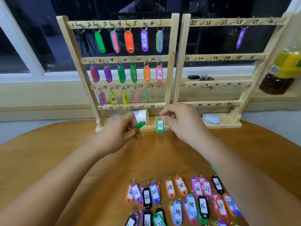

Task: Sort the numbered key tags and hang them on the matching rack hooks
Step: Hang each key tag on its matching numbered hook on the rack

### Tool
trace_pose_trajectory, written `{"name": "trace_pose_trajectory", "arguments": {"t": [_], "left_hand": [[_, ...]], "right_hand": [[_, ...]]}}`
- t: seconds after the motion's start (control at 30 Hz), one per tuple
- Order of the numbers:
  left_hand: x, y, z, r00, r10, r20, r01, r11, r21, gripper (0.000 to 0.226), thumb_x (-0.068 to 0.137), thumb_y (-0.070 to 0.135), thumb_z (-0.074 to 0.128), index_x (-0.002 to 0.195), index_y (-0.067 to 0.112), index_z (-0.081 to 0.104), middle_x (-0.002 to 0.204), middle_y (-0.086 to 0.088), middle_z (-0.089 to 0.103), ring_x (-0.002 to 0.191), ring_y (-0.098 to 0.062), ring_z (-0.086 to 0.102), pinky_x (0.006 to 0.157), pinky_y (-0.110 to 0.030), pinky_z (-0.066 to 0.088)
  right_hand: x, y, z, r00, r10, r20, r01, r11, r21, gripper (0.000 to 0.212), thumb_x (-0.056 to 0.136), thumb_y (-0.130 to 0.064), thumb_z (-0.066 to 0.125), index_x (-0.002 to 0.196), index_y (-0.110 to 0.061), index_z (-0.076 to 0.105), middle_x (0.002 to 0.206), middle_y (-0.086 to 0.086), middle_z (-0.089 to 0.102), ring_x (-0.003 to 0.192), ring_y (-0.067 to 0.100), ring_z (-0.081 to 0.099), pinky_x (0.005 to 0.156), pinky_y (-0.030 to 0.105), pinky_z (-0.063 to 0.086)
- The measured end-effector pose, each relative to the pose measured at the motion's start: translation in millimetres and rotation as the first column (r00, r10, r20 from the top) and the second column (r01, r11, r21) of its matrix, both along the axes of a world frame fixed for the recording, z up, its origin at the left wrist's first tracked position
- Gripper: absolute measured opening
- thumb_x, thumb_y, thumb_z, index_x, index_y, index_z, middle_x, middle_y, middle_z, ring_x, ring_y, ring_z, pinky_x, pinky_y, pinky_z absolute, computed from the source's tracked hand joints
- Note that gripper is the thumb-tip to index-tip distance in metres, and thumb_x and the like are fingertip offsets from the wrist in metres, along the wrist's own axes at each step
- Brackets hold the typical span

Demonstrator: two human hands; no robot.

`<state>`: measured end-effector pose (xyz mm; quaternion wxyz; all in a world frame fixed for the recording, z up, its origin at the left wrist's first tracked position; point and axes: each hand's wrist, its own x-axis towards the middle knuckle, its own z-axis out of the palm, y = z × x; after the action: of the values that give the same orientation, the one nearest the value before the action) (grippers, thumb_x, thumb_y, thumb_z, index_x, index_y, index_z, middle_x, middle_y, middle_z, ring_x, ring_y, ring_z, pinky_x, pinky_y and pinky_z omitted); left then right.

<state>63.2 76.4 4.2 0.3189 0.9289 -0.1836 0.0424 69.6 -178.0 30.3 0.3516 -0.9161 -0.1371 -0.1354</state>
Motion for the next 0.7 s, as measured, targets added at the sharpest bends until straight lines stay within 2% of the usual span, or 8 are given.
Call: {"name": "trace_pose_trajectory", "arguments": {"t": [0.07, 0.13, 0.23, 0.3, 0.4, 0.53, 0.63, 0.7], "left_hand": [[4, 4, 12, 0.999, -0.038, -0.001, 0.038, 0.999, 0.024, 0.018, 0.098, 0.011, 0.070, 0.090, 0.022, 0.058, 0.083, 0.012, 0.078, 0.077, -0.003, 0.075, 0.081, -0.036, 0.061], [9, 7, 25, 0.999, -0.051, -0.006, 0.051, 0.998, 0.033, 0.015, 0.098, 0.024, 0.076, 0.088, 0.024, 0.065, 0.079, 0.012, 0.074, 0.073, -0.005, 0.073, 0.076, -0.034, 0.060], [17, 13, 43, 0.999, -0.043, 0.006, 0.043, 0.999, -0.018, 0.014, 0.092, 0.039, 0.080, 0.085, 0.028, 0.076, 0.075, 0.010, 0.071, 0.069, -0.009, 0.067, 0.066, -0.025, 0.052], [21, 16, 49, 0.999, -0.018, 0.043, 0.020, 0.999, -0.041, 0.012, 0.089, 0.044, 0.081, 0.086, 0.032, 0.081, 0.077, 0.005, 0.071, 0.071, -0.012, 0.065, 0.068, -0.031, 0.053], [27, 19, 53, 0.999, 0.002, 0.050, 0.000, 0.999, -0.050, 0.017, 0.095, 0.044, 0.073, 0.102, 0.033, 0.084, 0.086, 0.009, 0.071, 0.077, -0.009, 0.068, 0.077, -0.035, 0.059], [32, 18, 59, 0.996, -0.009, 0.088, 0.002, 0.997, 0.080, 0.030, 0.109, 0.038, 0.055, 0.129, 0.031, 0.076, 0.104, 0.006, 0.069, 0.093, -0.012, 0.068, 0.089, -0.036, 0.056], [37, 17, 66, 0.990, 0.031, 0.140, -0.042, 0.996, 0.077, 0.023, 0.107, 0.027, 0.063, 0.123, 0.027, 0.079, 0.091, 0.012, 0.072, 0.077, -0.005, 0.069, 0.080, -0.025, 0.057], [39, 15, 72, 0.982, 0.090, 0.168, -0.090, 0.996, -0.009, 0.016, 0.101, 0.030, 0.072, 0.114, 0.029, 0.081, 0.082, 0.013, 0.076, 0.067, -0.003, 0.071, 0.075, -0.027, 0.060]], "right_hand": [[13, 13, 12, 1.000, 0.011, 0.014, -0.012, 0.999, 0.031, 0.007, 0.093, -0.019, 0.079, 0.097, -0.024, 0.079, 0.077, -0.015, 0.068, 0.068, -0.005, 0.059, 0.064, 0.011, 0.040], [25, 22, 25, 0.999, 0.022, 0.045, -0.025, 0.998, 0.064, 0.005, 0.093, -0.020, 0.080, 0.094, -0.023, 0.078, 0.078, -0.016, 0.067, 0.069, -0.008, 0.059, 0.064, 0.006, 0.039], [41, 31, 39, 0.989, 0.014, 0.150, -0.028, 0.996, 0.090, 0.006, 0.093, -0.017, 0.079, 0.091, -0.023, 0.079, 0.078, -0.019, 0.067, 0.073, -0.006, 0.060, 0.070, 0.009, 0.045], [50, 35, 44, 0.982, 0.008, 0.187, -0.023, 0.997, 0.079, 0.006, 0.095, -0.018, 0.077, 0.093, -0.024, 0.079, 0.079, -0.021, 0.067, 0.074, -0.008, 0.059, 0.070, 0.009, 0.045], [58, 40, 46, 0.979, 0.016, 0.204, -0.023, 0.999, 0.031, 0.007, 0.098, -0.021, 0.074, 0.096, -0.026, 0.079, 0.083, -0.017, 0.069, 0.076, -0.003, 0.059, 0.073, 0.024, 0.050], [63, 45, 47, 0.964, -0.027, 0.266, 0.026, 1.000, 0.009, 0.008, 0.100, -0.022, 0.071, 0.098, -0.028, 0.076, 0.085, -0.014, 0.070, 0.080, 0.010, 0.064, 0.077, 0.034, 0.055], [67, 47, 45, 0.955, -0.056, 0.290, 0.067, 0.997, -0.029, 0.008, 0.100, -0.022, 0.069, 0.098, -0.028, 0.074, 0.085, -0.013, 0.070, 0.081, 0.016, 0.066, 0.077, 0.038, 0.058], [68, 48, 43, 0.953, -0.059, 0.296, 0.078, 0.996, -0.053, 0.009, 0.101, -0.022, 0.067, 0.099, -0.028, 0.073, 0.087, -0.013, 0.070, 0.083, 0.017, 0.066, 0.077, 0.040, 0.058]]}}
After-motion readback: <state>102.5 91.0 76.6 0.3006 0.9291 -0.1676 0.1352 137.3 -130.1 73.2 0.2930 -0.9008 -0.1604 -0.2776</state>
